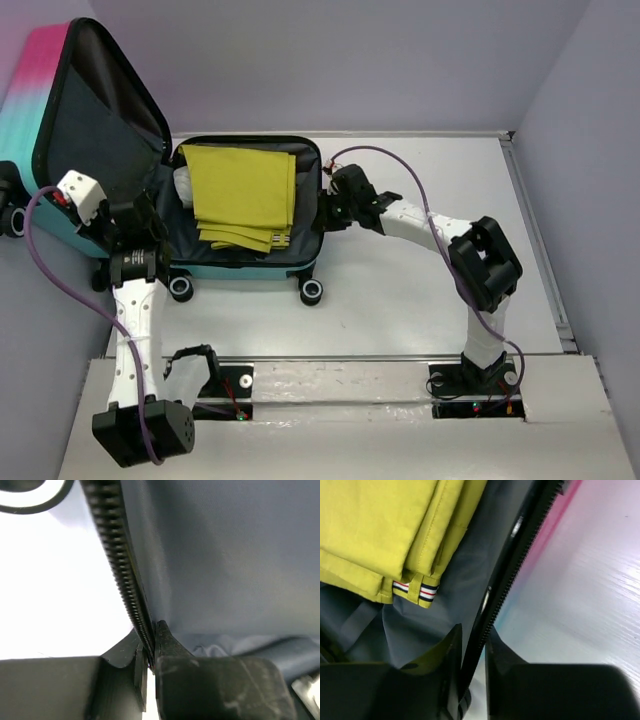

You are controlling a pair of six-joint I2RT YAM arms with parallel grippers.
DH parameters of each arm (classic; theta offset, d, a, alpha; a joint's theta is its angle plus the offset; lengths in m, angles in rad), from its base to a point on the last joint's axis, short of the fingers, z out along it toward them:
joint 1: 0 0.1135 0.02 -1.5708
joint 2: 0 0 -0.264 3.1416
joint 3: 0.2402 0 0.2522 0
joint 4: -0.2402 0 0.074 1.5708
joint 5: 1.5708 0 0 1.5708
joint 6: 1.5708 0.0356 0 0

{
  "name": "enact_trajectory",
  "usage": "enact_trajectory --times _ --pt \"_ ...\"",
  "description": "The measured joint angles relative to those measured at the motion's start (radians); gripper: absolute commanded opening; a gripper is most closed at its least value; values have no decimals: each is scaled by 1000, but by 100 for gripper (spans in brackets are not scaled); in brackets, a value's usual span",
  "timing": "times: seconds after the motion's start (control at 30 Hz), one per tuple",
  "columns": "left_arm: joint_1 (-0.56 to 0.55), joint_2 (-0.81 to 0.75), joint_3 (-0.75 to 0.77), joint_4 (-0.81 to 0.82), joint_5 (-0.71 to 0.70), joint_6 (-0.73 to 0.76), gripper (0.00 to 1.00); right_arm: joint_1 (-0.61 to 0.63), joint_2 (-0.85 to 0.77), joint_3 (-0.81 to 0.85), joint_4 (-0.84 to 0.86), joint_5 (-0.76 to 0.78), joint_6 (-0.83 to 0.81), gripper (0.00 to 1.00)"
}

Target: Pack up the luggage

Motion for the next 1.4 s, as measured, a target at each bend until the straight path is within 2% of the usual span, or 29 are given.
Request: enact_trajectory --times 0.03,0.13,0.37,0.5,0.57,0.63,0.67,0.7,0.73,0.77,0.8,0.83,0.87,0.9,0.93,0.97,1.03,1.1,1.2,1.27,1.3,1.33,1.37,1.4 --pt "-21 -6 -4 0 -8 2 6 0 -1 0 -2 8 19 7" --pt "-193 -57 -28 -9 -96 31 6 -7 0 1 1 30 75 7" --pt "-904 -111 -42 -88 -414 146 6 -37 -8 -29 53 43 98 7" --pt "-1238 -1 -33 -165 -525 180 6 -37 -19 -47 66 53 91 7" --pt "-1351 97 -14 -196 -542 167 6 -44 -40 -73 68 51 71 7" --pt "-1419 194 9 -220 -541 151 6 -68 -72 -109 60 46 42 7" --pt "-1448 232 24 -222 -517 130 14 -77 -82 -120 57 44 32 7" --pt "-1488 267 44 -218 -456 105 29 -103 -116 -159 52 38 15 7" --pt "-1506 284 58 -208 -426 85 63 -136 -147 -194 51 28 -3 7" --pt "-1536 307 86 -193 -359 50 75 -150 -159 -208 52 21 -12 10" --pt "-1550 313 98 -185 -333 44 85 -188 -190 -248 54 6 -27 16" --pt "-1575 317 117 -165 -299 27 92 -228 -220 -280 53 -12 -42 28" --pt "-1594 315 132 -135 -266 22 94 -257 -244 -307 53 -25 -55 49" --pt "-1616 308 156 -75 -235 23 94 -286 -267 -332 53 -37 -69 59" --pt "-1627 298 171 -44 -219 26 95 -319 -288 -352 37 -51 -92 73" --pt "-1633 284 187 -2 -192 32 95 -347 -301 -366 19 -51 -95 75" --pt "-1637 245 222 77 -145 50 95 -391 -312 -377 -6 -55 -106 87" --pt "-1638 211 261 139 -110 73 95 -412 -336 -376 -42 -48 -111 88" --pt "-1603 193 355 145 -40 77 94 -415 -404 -365 -88 -10 -114 88" --pt "-1515 219 454 122 34 52 93 -417 -475 -330 -132 35 -116 82" --pt "-1462 230 490 108 78 38 93 -420 -505 -308 -150 57 -117 74" --pt "-1368 246 535 89 150 14 93 -422 -550 -277 -164 79 -120 43" --pt "-1268 265 573 71 208 -3 93 -422 -576 -259 -173 90 -121 21" --pt "-1210 279 593 61 249 -14 93 -422 -608 -238 -180 97 -123 8"
